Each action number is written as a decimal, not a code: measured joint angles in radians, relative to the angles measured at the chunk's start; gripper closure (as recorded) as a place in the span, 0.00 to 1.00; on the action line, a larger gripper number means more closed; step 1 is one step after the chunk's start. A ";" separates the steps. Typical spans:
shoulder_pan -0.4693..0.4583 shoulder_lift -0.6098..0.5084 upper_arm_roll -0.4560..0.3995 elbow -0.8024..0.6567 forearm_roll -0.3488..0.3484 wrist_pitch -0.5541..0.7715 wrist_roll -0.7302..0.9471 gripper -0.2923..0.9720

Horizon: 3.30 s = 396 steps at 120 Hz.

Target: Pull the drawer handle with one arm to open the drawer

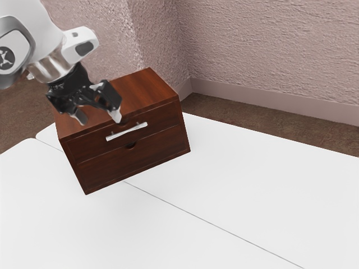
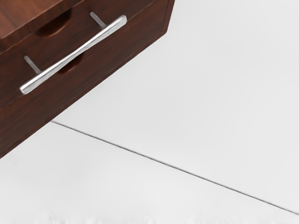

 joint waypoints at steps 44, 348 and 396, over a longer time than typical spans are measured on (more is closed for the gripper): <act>-0.118 0.102 0.135 0.056 0.019 -0.131 -0.614 0.23; 0.115 0.302 -0.101 0.003 0.210 0.320 0.707 0.24; 0.139 0.310 -0.102 -0.002 0.202 0.340 0.764 0.30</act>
